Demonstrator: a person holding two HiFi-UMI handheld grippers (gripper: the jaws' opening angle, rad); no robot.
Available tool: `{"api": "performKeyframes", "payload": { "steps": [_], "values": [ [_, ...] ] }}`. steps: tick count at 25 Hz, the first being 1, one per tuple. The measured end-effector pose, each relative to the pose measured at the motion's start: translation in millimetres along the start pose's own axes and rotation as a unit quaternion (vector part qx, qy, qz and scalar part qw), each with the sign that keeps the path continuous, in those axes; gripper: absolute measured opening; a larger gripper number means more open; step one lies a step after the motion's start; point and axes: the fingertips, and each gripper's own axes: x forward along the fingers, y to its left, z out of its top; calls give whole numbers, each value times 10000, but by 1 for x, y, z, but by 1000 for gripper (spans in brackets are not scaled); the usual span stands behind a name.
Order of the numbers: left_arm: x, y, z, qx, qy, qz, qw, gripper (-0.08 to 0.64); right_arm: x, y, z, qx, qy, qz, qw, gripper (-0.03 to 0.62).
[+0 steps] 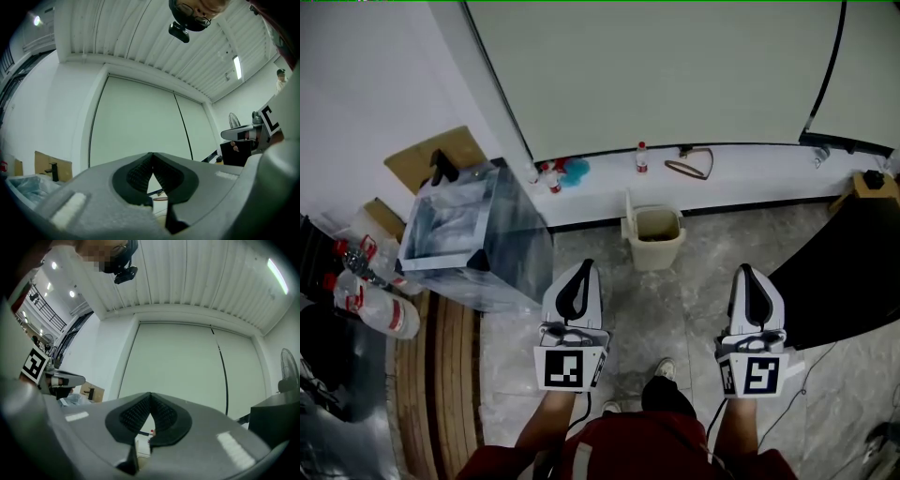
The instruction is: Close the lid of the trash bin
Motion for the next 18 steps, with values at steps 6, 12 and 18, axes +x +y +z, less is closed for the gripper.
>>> {"api": "performKeyframes", "payload": {
  "steps": [6,12,18],
  "values": [
    [57,-28,-13,81,112,-67,9999,5,33,-48,-23,88,76,8,9999,0],
    [111,-53,-19,124,170,-65,9998,5,61,-98,-40,140,103,-15,9998,0],
    [154,-76,-29,173,281,-57,9994,5,84,-139,-56,245,120,-19,9996,0]
  ]
}}
